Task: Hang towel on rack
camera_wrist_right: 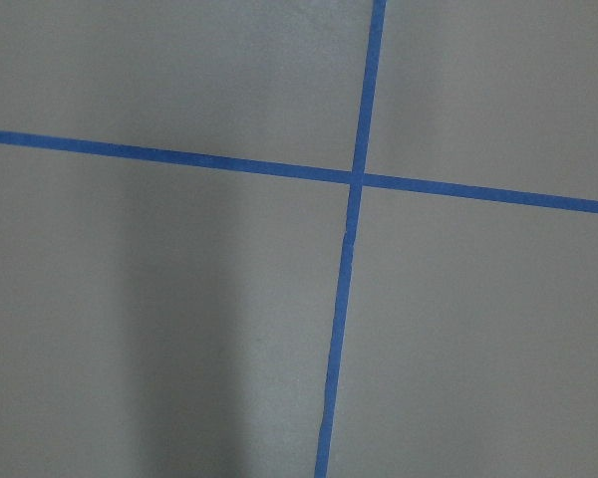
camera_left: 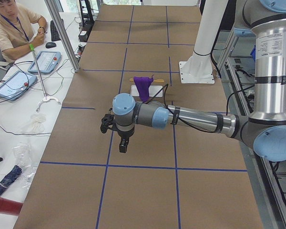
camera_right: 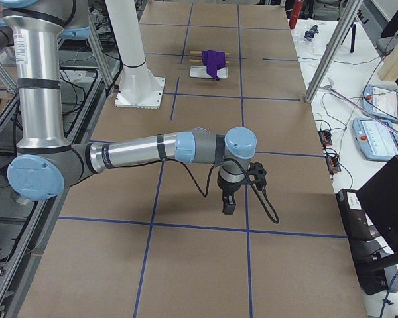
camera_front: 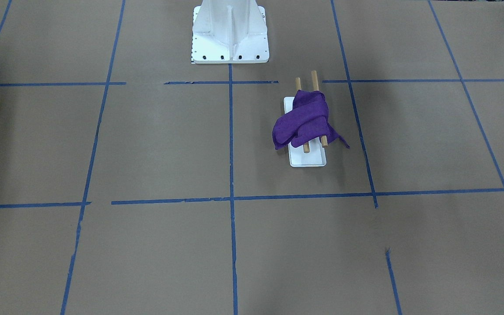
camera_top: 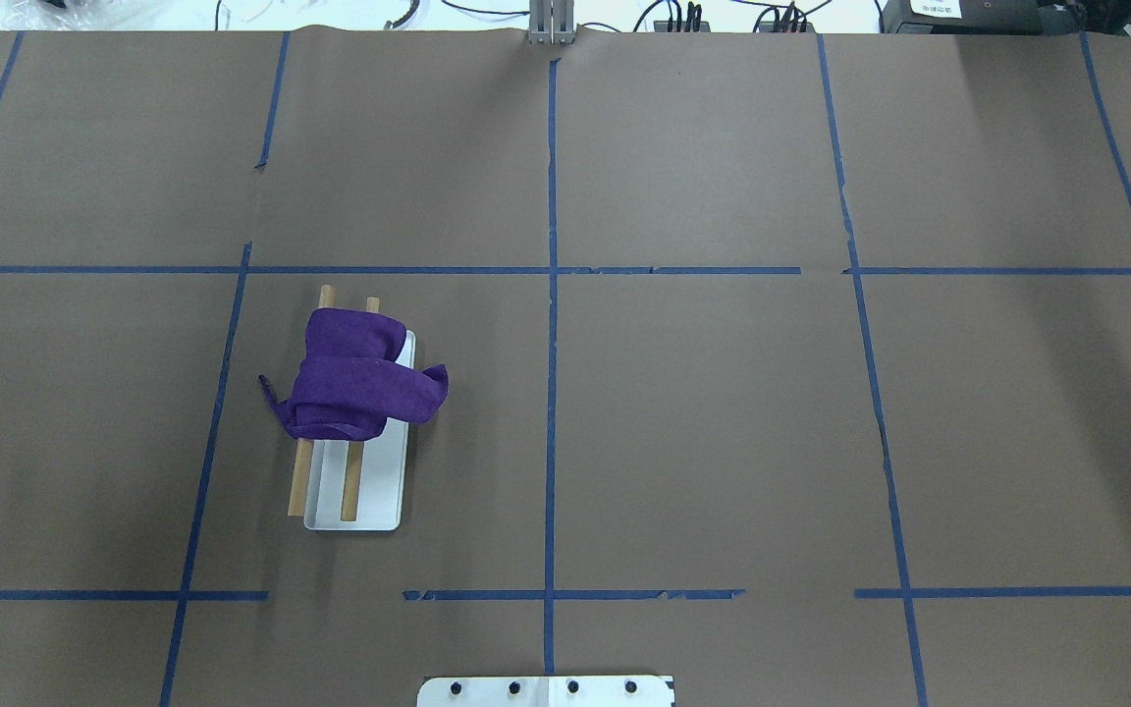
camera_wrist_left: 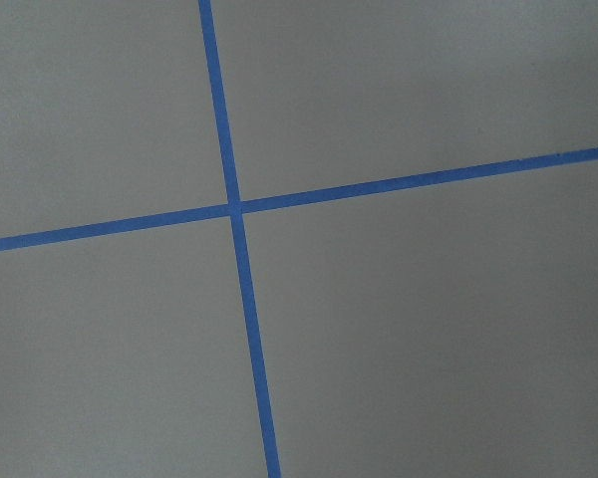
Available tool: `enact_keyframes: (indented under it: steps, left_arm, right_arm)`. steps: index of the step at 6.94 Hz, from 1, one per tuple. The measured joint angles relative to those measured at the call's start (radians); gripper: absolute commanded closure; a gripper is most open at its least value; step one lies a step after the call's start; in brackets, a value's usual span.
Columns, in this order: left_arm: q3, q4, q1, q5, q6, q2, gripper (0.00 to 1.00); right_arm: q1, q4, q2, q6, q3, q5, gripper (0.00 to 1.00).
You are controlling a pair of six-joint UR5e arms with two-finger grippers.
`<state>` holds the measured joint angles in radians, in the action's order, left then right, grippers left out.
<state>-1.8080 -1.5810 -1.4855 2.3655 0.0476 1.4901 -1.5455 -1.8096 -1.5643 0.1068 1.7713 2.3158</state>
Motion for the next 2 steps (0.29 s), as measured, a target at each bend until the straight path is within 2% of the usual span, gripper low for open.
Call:
enact_keyframes:
  steps: [2]
  left_arm:
    - [-0.006, 0.038, 0.000, -0.004, 0.001, 0.002, 0.00]
  right_arm:
    - [0.014, 0.001, 0.002, -0.006, 0.000, 0.012, 0.00]
